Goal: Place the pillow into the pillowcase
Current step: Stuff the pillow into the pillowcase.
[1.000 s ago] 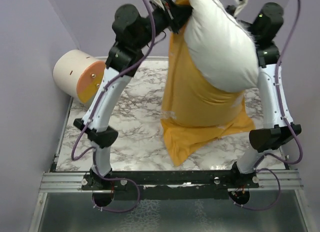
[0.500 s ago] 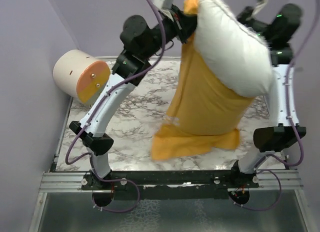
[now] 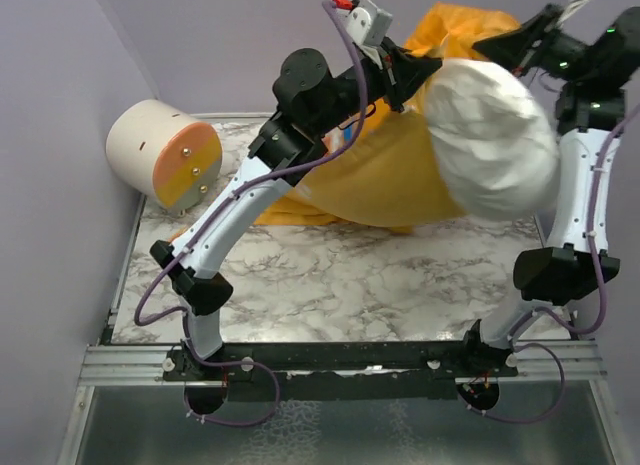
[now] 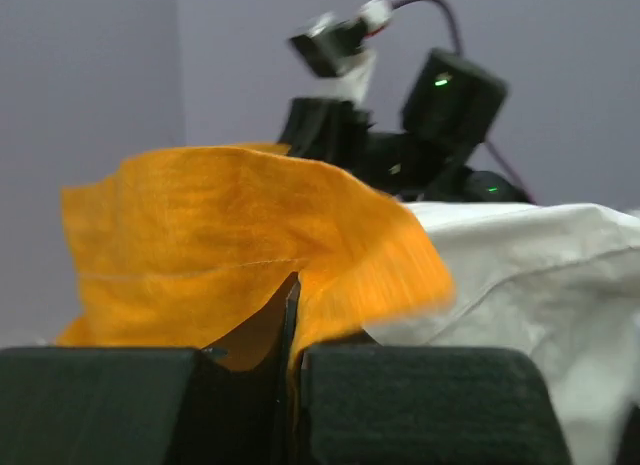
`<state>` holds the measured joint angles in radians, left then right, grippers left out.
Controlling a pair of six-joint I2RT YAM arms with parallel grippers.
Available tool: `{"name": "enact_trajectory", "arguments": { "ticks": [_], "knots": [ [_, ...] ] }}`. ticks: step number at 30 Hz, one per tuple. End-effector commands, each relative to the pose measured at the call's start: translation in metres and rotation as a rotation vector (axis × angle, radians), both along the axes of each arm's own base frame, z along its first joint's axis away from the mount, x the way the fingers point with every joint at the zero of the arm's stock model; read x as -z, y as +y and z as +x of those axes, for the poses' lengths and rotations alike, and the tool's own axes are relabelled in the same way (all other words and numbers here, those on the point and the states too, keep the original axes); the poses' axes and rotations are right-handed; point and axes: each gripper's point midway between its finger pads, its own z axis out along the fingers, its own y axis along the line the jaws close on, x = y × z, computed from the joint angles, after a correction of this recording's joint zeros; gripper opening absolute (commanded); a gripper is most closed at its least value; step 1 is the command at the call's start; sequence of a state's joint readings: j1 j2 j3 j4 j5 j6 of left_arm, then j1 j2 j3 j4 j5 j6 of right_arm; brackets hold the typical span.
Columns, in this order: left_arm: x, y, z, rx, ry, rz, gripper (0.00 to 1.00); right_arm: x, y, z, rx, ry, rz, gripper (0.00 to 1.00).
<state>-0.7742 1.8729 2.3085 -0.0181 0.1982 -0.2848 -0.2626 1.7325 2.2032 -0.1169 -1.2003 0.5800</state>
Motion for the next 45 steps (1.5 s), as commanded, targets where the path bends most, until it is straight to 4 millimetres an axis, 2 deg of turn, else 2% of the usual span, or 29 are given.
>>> {"name": "enact_trajectory", "arguments": {
  "ticks": [1,2,3,4,5,6,7,10,11,12,14,16,18,19,20,21,23,24,26,28,29,31,34,36,37,39,41,43,45],
  "knots": [
    [-0.075,0.106,0.05,-0.179,-0.115,-0.199,0.0,-0.031,0.162,-0.121,-0.326,-0.316,-0.102,0.0],
    [-0.075,0.127,0.078,-0.21,-0.084,-0.226,0.0,-0.033,0.194,-0.158,-0.441,-0.328,-0.09,0.0],
    [-0.076,0.142,0.096,-0.197,-0.067,-0.257,0.0,-0.036,0.205,-0.182,-0.52,-0.336,-0.075,0.0],
    [-0.074,0.149,0.106,-0.168,-0.04,-0.282,0.0,-0.041,0.207,-0.194,-0.56,-0.338,-0.062,0.0],
    [-0.07,0.147,0.109,-0.144,-0.02,-0.277,0.0,-0.047,0.201,-0.185,-0.499,-0.359,-0.065,0.0],
    [-0.066,0.133,0.1,-0.104,-0.011,-0.248,0.0,-0.054,0.186,-0.158,-0.363,-0.368,-0.084,0.0],
    [-0.059,0.111,0.085,-0.064,0.003,-0.195,0.0,-0.062,0.151,-0.127,-0.243,-0.367,-0.088,0.0],
    [-0.044,0.017,-0.007,0.067,-0.051,-0.032,0.0,-0.054,0.025,-0.036,0.026,-0.248,-0.032,0.0],
    [-0.035,-0.002,-0.027,0.094,-0.069,-0.016,0.0,-0.05,0.004,-0.019,0.08,-0.225,-0.035,0.0],
    [-0.037,-0.002,-0.041,0.092,-0.097,-0.04,0.0,-0.043,-0.002,-0.011,0.084,-0.203,-0.04,0.0],
    [-0.037,0.031,-0.013,-0.033,-0.077,-0.067,0.0,-0.027,0.022,-0.023,-0.01,-0.166,-0.056,0.0],
    [-0.041,0.111,0.069,-0.162,0.006,-0.165,0.0,-0.022,0.091,-0.066,-0.156,-0.219,-0.095,0.0],
    [-0.05,0.168,0.121,-0.267,0.047,-0.243,0.0,-0.021,0.171,-0.138,-0.377,-0.276,-0.105,0.0],
    [-0.047,0.182,0.141,-0.28,0.073,-0.273,0.0,-0.021,0.194,-0.17,-0.481,-0.284,-0.1,0.0],
    [-0.036,0.188,0.161,-0.275,0.118,-0.294,0.0,-0.025,0.198,-0.186,-0.538,-0.279,-0.084,0.0],
    [-0.027,0.187,0.169,-0.253,0.147,-0.296,0.0,-0.034,0.195,-0.184,-0.509,-0.296,-0.074,0.0],
    [-0.003,0.161,0.169,-0.194,0.21,-0.241,0.0,-0.048,0.16,-0.131,-0.258,-0.33,-0.101,0.0],
    [0.002,0.14,0.156,-0.149,0.222,-0.197,0.0,-0.051,0.112,-0.092,-0.114,-0.316,-0.099,0.0],
    [-0.006,0.084,0.1,-0.039,0.176,-0.103,0.0,-0.051,0.046,-0.042,0.056,-0.27,-0.073,0.0],
    [-0.024,0.042,0.038,0.038,0.077,-0.042,0.0,-0.039,0.024,-0.021,0.108,-0.236,-0.09,0.0],
    [-0.034,0.036,0.015,0.052,0.031,-0.039,0.0,-0.029,0.029,-0.025,0.06,-0.214,-0.097,0.0],
    [-0.045,0.055,0.004,-0.016,-0.033,-0.097,0.0,-0.017,0.083,-0.069,-0.149,-0.218,-0.116,0.0],
    [-0.059,0.127,0.047,-0.17,-0.039,-0.205,0.0,-0.02,0.187,-0.178,-0.504,-0.306,-0.131,0.0],
    [-0.073,0.156,0.073,-0.212,-0.033,-0.267,0.0,-0.037,0.201,-0.225,-0.685,-0.344,-0.086,0.0],
    [-0.079,0.159,0.079,-0.209,-0.032,-0.28,0.0,-0.044,0.199,-0.229,-0.715,-0.335,-0.069,0.0],
    [-0.086,0.144,0.072,-0.134,-0.025,-0.277,0.0,-0.062,0.18,-0.197,-0.55,-0.36,-0.071,0.0],
    [-0.087,0.103,0.032,-0.047,-0.047,-0.203,0.0,-0.081,0.117,-0.131,-0.228,-0.361,-0.061,0.0],
    [-0.087,0.065,-0.021,0.027,-0.099,-0.156,0.0,-0.072,0.043,-0.071,-0.03,-0.289,-0.038,0.0],
    [-0.089,0.074,-0.039,-0.012,-0.139,-0.189,0.0,-0.05,0.016,-0.046,0.005,-0.213,-0.031,0.0]
  ]
}}
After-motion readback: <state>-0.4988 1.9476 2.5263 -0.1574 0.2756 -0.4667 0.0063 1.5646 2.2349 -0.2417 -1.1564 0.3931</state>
